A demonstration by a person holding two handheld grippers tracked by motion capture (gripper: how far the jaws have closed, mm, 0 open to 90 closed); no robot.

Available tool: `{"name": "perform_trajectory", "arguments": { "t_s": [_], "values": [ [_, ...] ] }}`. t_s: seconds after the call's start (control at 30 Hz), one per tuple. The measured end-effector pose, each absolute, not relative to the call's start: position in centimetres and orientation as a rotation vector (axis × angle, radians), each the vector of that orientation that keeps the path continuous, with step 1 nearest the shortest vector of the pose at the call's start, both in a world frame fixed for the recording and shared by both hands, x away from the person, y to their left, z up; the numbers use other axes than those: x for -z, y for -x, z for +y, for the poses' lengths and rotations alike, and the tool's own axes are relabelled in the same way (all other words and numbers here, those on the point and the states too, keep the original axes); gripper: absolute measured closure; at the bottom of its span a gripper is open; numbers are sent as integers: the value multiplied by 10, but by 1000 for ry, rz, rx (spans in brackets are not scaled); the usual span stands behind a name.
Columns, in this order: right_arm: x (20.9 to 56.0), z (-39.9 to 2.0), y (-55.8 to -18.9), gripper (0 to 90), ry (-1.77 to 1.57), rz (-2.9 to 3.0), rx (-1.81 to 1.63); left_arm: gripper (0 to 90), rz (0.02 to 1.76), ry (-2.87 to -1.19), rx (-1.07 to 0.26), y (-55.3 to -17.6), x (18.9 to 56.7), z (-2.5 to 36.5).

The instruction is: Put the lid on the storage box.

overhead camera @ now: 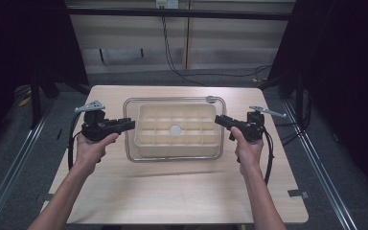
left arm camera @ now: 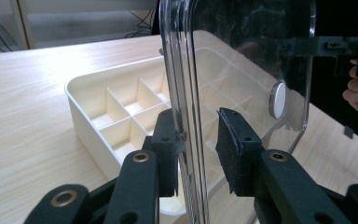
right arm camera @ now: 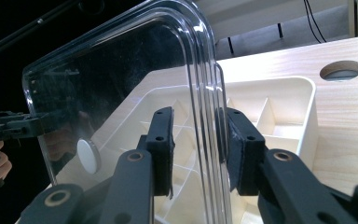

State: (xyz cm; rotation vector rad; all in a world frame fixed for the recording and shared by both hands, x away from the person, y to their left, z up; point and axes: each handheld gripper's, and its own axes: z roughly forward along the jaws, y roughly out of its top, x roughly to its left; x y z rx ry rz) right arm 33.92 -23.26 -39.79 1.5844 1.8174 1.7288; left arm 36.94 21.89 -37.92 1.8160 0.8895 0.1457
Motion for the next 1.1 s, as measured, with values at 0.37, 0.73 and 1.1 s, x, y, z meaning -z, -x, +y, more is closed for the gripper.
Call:
{"name": "perform_trajectory", "arguments": {
  "t_s": [0.37,0.73,1.1],
  "values": [
    [398,-235,-354,658,-1614,1802,-1717,691,908,-1814,-144,-385,377,214],
    [392,-236,-365,662,-1623,1804,-1696,683,929,-1799,-164,-402,374,211],
    [386,-236,-373,672,-1633,1806,-1668,667,968,-1781,-143,-414,376,208]
  ]
}}
